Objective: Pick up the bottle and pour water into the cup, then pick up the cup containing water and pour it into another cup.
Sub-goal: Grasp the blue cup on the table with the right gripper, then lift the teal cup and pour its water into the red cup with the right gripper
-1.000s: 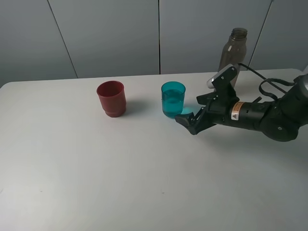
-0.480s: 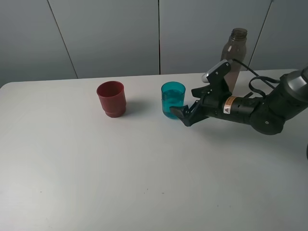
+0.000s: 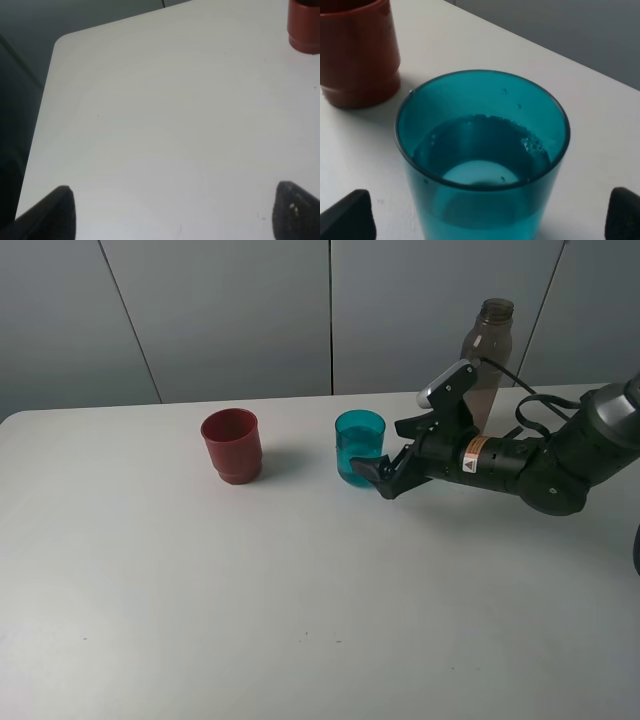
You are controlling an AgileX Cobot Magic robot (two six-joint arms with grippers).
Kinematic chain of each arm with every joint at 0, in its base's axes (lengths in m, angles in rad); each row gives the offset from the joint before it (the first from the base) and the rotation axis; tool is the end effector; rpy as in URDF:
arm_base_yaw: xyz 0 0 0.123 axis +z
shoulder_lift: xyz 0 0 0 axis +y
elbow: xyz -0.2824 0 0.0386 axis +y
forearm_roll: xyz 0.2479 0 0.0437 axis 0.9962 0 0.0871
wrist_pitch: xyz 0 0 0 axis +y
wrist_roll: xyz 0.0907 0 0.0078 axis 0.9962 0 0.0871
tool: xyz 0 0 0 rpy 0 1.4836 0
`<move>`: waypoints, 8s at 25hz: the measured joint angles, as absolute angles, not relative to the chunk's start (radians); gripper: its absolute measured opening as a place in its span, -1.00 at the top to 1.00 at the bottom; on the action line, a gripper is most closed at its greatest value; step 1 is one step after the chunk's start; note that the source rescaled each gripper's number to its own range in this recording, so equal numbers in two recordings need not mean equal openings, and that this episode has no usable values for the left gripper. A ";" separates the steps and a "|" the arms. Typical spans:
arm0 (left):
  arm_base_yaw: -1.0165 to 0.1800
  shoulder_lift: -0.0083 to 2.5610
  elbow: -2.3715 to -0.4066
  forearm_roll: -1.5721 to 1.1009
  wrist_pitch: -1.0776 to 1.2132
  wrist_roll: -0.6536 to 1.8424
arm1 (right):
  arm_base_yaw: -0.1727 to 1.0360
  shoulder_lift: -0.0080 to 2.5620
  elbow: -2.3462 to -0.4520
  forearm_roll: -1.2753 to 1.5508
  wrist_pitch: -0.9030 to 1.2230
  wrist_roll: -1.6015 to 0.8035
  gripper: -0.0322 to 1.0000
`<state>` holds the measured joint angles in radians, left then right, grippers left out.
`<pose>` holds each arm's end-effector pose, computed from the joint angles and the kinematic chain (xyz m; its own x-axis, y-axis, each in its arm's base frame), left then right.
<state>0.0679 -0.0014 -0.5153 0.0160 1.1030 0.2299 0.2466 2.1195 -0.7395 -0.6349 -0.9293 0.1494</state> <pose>-0.0087 0.0007 0.2780 -0.4830 0.2026 -0.8519 0.0341 0.9765 0.2129 0.3207 0.1253 0.0723 -0.2593 -0.3036 -0.9168 -0.7190 0.6945 -0.0266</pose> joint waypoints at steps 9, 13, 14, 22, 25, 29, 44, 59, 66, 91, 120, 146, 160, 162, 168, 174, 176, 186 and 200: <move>0.068 -0.001 -0.515 0.016 1.103 0.232 | 0.247 2.119 -0.740 -0.640 -0.929 0.149 -1.00; 0.068 -0.001 -0.515 0.016 1.103 0.232 | 0.247 2.153 -0.742 -0.640 -0.955 0.149 -1.00; 0.068 -0.001 -0.515 0.016 1.103 0.232 | 0.249 2.167 -0.742 -0.640 -0.960 0.149 -1.00; 0.068 -0.001 -0.515 0.016 1.103 0.232 | 0.289 2.220 -0.772 -0.613 -0.987 0.130 -1.00; 0.068 -0.001 -0.515 0.016 1.103 0.232 | 0.293 2.251 -0.808 -0.609 -0.987 0.127 -1.00; 0.068 -0.001 -0.515 0.016 1.103 0.232 | 0.295 2.269 -0.838 -0.608 -0.987 0.126 -1.00; 0.068 -0.001 -0.515 0.016 1.103 0.232 | 0.297 2.293 -0.891 -0.583 -1.006 0.123 -1.00; 0.068 -0.001 -0.515 0.016 1.103 0.232 | 0.336 2.331 -0.893 -0.477 -1.074 0.069 -1.00; 0.068 -0.001 -0.515 0.016 1.103 0.232 | 0.349 2.331 -0.898 -0.461 -1.084 0.069 -1.00; 0.068 -0.001 -0.515 0.016 1.103 0.232 | 0.361 2.358 -0.935 -0.449 -1.086 0.109 0.85; 0.068 -0.001 -0.515 0.016 1.103 0.234 | 0.488 2.234 -1.122 -0.399 -0.732 0.241 0.85; 0.068 -0.001 -0.515 0.016 1.103 0.234 | 0.553 2.268 -1.424 -0.340 -0.562 -0.106 0.85; 0.068 -0.001 -0.515 0.016 1.103 0.234 | 0.570 2.385 -1.598 -0.330 -0.506 -0.115 0.85; 0.068 -0.001 -0.515 0.016 1.103 0.234 | 0.570 2.403 -1.619 -0.340 -0.506 -0.118 0.85; 0.068 -0.001 -0.515 0.016 1.103 0.234 | 0.570 2.417 -1.630 -0.348 -0.504 -0.218 0.85; 0.068 -0.001 -0.515 0.016 1.103 0.234 | 0.580 2.419 -1.630 -0.355 -0.504 -0.341 0.85; 0.068 -0.001 -0.515 0.016 1.103 0.234 | 0.590 2.419 -1.635 -0.355 -0.504 -0.393 0.85; 0.068 -0.001 -0.515 0.016 1.103 0.234 | 0.599 2.419 -1.639 -0.355 -0.510 -0.683 0.85; 0.068 -0.001 -0.515 0.016 1.103 0.234 | 0.599 2.419 -1.639 -0.353 -0.510 -0.955 0.85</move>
